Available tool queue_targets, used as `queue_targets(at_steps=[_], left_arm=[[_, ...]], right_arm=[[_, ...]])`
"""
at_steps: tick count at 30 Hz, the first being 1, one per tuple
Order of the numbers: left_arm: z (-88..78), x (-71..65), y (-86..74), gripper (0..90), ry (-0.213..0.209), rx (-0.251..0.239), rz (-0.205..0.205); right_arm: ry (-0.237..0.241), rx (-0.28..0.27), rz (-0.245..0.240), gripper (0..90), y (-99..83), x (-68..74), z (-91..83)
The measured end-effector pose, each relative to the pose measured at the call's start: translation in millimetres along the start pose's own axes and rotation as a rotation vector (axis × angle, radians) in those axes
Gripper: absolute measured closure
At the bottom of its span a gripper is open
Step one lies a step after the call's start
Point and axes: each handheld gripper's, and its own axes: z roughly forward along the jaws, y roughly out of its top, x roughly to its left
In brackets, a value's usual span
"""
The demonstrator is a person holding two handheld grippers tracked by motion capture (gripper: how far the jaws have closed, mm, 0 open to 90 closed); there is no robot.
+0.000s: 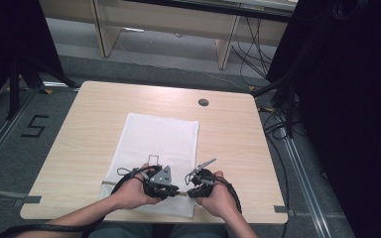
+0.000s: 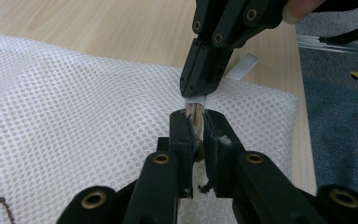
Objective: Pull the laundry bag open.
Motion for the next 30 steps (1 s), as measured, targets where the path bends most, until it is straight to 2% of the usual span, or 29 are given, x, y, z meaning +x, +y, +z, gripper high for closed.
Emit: queue_targets(at_steps=[15, 20, 25, 26, 30], left_arm=[[-0.2, -0.9, -0.4, 82.0, -0.004, -0.003, -0.001], [-4.8, 0.7, -0.8, 82.0, 0.003, -0.001, 0.000], [-6.2, -0.3, -1.7, 82.0, 0.003, -0.002, -0.003], [-6.5, -0.3, -1.7, 82.0, 0.005, -0.002, -0.001], [-8.5, -0.3, -2.4, 82.0, 0.007, 0.000, -0.001]], right_arm=[[-0.002, 0.002, -0.008, 90.0, 0.5, 0.7, 0.1], [-0.005, 0.005, -0.012, 90.0, 0.6, 0.7, 0.0], [-0.007, 0.002, -0.010, 90.0, 0.5, 1.2, 0.1], [-0.006, 0.012, 0.019, 90.0, 0.3, 3.5, -0.5], [-0.008, 0.010, 0.008, 90.0, 0.5, 2.6, -0.6]])
